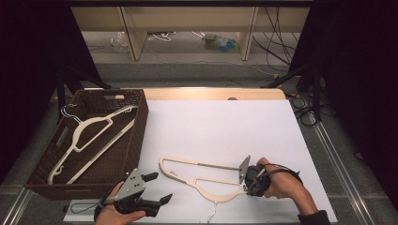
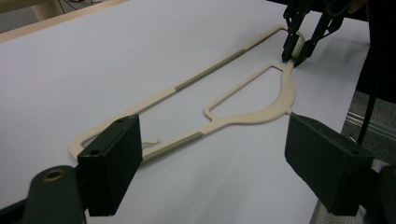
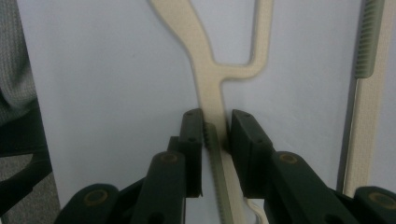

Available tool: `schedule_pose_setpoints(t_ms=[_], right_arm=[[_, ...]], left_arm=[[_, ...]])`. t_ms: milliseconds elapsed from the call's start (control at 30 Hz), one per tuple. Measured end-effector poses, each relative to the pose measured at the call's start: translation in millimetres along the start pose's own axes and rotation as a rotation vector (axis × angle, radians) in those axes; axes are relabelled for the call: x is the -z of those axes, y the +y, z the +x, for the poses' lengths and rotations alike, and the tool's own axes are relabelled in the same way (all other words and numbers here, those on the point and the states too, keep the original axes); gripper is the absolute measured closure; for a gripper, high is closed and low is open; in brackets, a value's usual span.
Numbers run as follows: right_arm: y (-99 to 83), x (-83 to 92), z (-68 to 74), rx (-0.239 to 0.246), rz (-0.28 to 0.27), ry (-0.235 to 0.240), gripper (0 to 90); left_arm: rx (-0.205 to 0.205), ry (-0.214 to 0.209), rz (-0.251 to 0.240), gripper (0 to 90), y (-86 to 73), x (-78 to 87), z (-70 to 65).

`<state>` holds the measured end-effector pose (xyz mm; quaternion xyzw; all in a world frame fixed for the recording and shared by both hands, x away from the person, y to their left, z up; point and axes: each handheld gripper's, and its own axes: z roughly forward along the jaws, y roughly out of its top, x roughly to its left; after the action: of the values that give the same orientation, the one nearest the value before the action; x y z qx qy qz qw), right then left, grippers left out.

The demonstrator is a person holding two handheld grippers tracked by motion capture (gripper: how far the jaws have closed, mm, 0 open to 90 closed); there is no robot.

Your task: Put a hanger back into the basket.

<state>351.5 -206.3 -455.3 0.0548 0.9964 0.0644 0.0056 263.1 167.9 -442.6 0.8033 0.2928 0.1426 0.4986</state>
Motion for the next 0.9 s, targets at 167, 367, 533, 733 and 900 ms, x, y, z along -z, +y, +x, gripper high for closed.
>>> schedule_pose_setpoints(t_ms=[167, 367, 533, 733, 900], right_arm=[[3.2, 0.1, 3.3, 0.006, 0.024, -0.010, 76.7], [6.5, 2.1, 5.0, 0.029, 0.040, -0.007, 79.9], [6.5, 2.9, 4.7, 0.039, 0.040, -0.001, 79.9], [5.4, 5.1, 6.5, 0.000, 0.032, 0.021, 79.9], [4.8, 12.1, 7.2, -0.012, 0.020, 0.024, 79.9]], left_arm=[[0.006, -0.004, -0.009, 19.3, 0.0, 0.4, 0.3], [-0.005, -0.007, -0.008, 19.4, 0.7, 0.2, 1.7], [-0.013, -0.005, -0.006, 19.5, 0.6, -0.3, 1.9], [-0.046, 0.001, 0.014, 19.8, 0.2, -6.6, -1.2], [-0.141, 0.007, 0.052, 21.4, -0.8, -22.8, -6.2]])
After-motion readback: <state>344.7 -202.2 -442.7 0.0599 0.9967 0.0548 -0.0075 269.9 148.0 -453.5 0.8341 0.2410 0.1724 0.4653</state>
